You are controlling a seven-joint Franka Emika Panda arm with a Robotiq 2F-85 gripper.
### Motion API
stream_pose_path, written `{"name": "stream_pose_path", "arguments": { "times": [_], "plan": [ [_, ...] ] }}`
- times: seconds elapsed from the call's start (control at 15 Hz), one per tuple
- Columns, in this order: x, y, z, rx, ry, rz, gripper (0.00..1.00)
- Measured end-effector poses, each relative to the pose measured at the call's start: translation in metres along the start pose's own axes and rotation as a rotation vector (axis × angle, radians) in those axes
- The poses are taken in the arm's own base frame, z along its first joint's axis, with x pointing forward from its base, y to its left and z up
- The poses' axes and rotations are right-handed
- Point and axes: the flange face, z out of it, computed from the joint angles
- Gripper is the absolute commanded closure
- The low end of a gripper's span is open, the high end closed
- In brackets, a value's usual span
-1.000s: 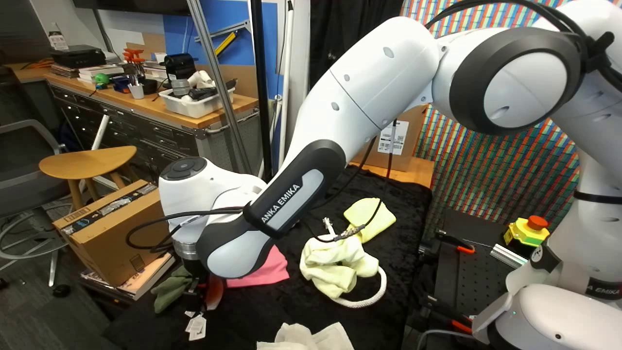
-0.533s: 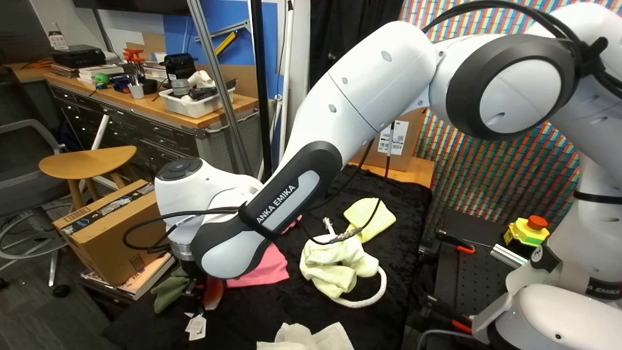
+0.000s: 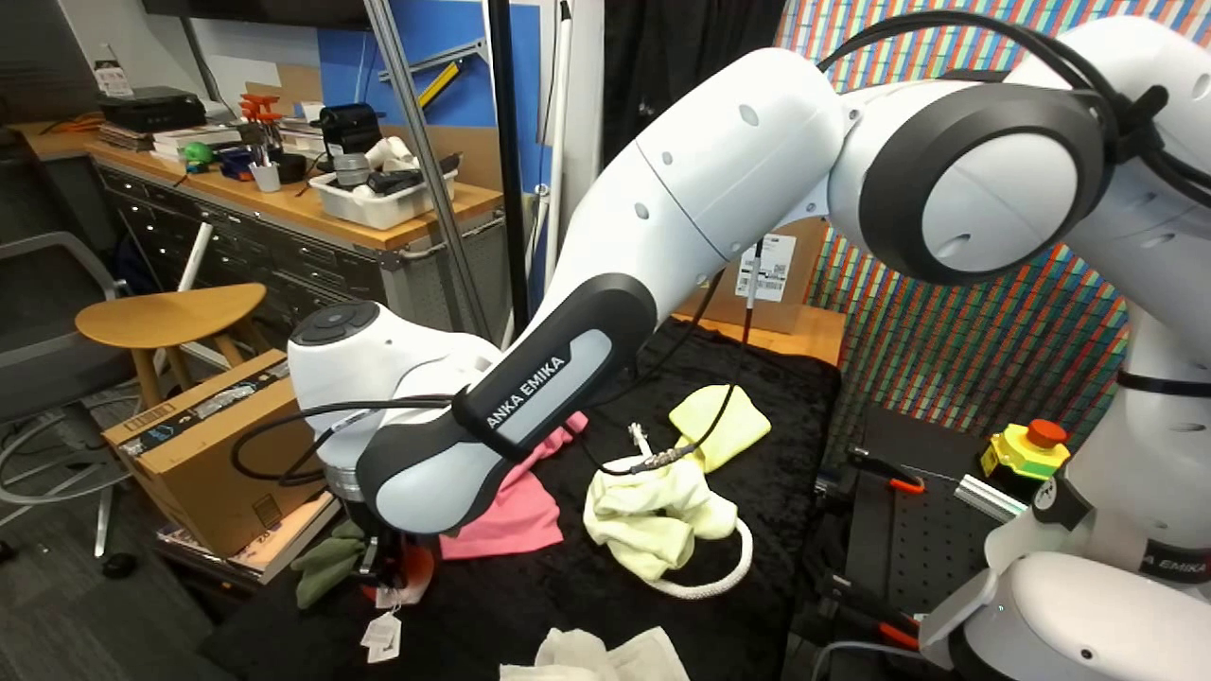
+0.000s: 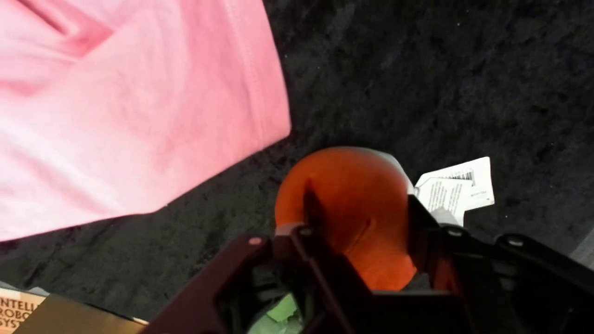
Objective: Group up the objects on the table
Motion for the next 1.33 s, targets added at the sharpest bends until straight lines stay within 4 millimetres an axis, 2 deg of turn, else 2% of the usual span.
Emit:
{"name": "stream_pose_path", "arguments": {
  "times": [0.07, 0.2, 0.47, 0.67, 0.8, 1.07, 1.33],
  "plan": [
    [0.000, 0.001, 0.000, -0.002, -0.006, 0.001, 0.91],
    [-0.002, 0.002, 0.001, -0.005, -0.022, -0.002, 0.93],
    [-0.005, -0.001, -0.006, -0.002, -0.046, -0.053, 0.90],
    [-0.011, -0.003, -0.026, -0.002, -0.060, -0.111, 0.90],
    [-0.017, 0.001, -0.047, -0.017, -0.067, -0.130, 0.90],
    [-0.038, 0.023, -0.087, -0.067, -0.094, -0.133, 0.90],
    [-0.077, 0.065, -0.111, -0.089, -0.139, -0.087, 0.90]
  ]
}}
